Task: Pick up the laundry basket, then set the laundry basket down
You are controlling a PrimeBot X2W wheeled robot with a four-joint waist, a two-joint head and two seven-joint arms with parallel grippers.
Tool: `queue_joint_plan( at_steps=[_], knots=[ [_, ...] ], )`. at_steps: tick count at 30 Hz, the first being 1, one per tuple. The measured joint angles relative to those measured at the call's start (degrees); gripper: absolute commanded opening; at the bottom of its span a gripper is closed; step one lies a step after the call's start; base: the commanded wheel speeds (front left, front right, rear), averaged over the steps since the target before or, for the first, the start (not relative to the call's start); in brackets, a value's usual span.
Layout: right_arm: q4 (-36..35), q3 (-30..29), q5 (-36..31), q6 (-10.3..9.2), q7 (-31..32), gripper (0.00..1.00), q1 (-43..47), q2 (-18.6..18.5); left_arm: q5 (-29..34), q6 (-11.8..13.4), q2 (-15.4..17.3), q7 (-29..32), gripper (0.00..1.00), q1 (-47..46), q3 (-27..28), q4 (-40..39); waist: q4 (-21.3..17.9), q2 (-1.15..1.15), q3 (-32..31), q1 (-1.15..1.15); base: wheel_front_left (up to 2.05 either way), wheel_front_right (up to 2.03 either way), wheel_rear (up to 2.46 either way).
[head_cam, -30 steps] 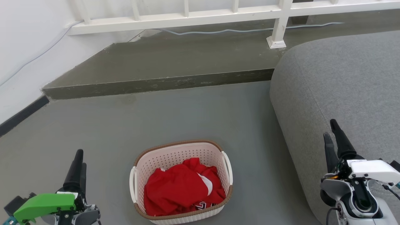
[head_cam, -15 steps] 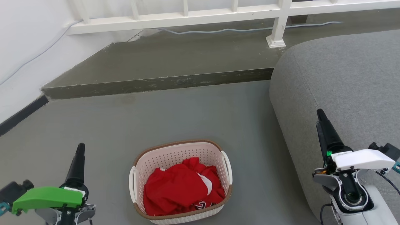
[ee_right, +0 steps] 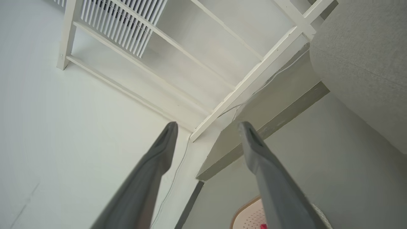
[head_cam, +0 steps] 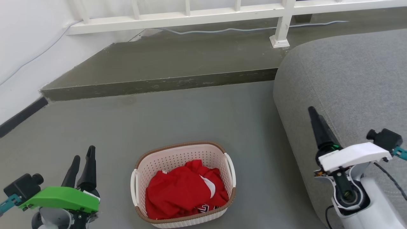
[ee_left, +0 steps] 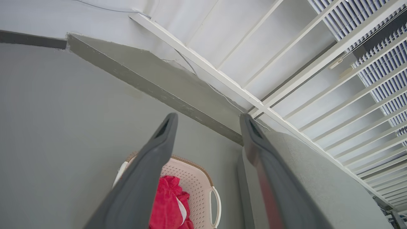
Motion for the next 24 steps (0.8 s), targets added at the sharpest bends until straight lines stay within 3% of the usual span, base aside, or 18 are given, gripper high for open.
queue_joint_plan(
  at_steps=[15,24],
  knots=[
    [0.58,6.36,-13.55,-4.28,-2.70,1.00,-1.37,-0.59,12.20,2.38,-0.13,-2.88,1.00,-0.25,-2.61,-2.56,-0.12,0.00,0.22,0.00,0.00,0.00,0.00],
    [0.51,8.98,-20.40,-5.53,-4.25,1.00,-2.68,-0.90,18.30,2.94,-0.35,-4.64,1.00,-0.29,-3.75,-3.36,-0.06,0.00,0.21,0.00,0.00,0.00,0.00]
  ],
)
